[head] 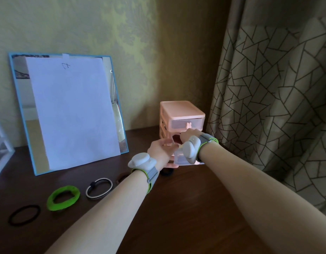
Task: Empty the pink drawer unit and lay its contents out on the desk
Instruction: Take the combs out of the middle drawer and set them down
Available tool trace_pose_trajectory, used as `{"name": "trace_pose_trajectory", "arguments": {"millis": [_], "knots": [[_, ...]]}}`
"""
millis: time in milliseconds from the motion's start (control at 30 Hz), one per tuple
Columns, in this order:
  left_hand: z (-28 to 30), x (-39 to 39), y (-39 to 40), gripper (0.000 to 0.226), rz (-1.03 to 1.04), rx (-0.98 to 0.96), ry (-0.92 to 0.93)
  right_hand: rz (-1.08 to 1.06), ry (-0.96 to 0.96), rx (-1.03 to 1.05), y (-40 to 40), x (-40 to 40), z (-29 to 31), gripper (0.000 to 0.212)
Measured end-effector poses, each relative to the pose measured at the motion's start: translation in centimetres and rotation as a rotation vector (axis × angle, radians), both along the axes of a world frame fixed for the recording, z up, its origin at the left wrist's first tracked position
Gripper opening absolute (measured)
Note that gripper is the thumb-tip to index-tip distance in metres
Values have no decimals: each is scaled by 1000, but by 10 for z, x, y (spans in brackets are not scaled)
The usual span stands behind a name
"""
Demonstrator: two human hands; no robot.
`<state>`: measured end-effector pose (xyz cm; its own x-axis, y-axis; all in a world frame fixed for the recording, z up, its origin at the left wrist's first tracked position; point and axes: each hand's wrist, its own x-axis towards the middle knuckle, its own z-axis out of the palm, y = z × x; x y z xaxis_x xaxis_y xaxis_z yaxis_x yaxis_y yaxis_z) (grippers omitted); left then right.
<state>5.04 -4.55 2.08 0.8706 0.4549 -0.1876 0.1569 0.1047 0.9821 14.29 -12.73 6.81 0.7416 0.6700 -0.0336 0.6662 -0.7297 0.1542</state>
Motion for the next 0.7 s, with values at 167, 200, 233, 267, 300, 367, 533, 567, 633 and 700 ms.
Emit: {"name": "trace_pose_trajectory", "arguments": {"millis": [167, 200, 233, 267, 300, 367, 533, 567, 633, 700], "knots": [[-1, 0, 2, 42, 2, -22, -14, 12, -90, -93, -4, -6, -5, 17], [-2, 1, 2, 40, -3, -29, -19, 11, -109, -124, -4, -8, -6, 11], [-1, 0, 2, 36, -9, -33, -18, 9, -109, -133, -3, -6, -9, 10], [-1, 1, 2, 31, -11, -41, -10, -13, -80, -139, -1, -5, -11, 10], [-1, 1, 3, 23, -11, -44, 2, -35, -61, -136, -1, -3, -12, 9], [-1, 2, 5, 14, -21, -68, 5, -74, -26, -96, 1, 3, -14, 24], [-6, -2, 1, 28, 9, 59, -52, -18, -104, -95, -1, -2, -6, 15], [-5, -3, 0, 32, 18, 76, -52, -17, -142, -117, -2, -3, -5, 16], [0, -4, -2, 23, 10, 12, -9, -28, -156, -137, -8, -7, 1, 14], [3, -4, -1, 22, 4, -38, 9, -32, -145, -167, -15, -13, 11, 30]]}}
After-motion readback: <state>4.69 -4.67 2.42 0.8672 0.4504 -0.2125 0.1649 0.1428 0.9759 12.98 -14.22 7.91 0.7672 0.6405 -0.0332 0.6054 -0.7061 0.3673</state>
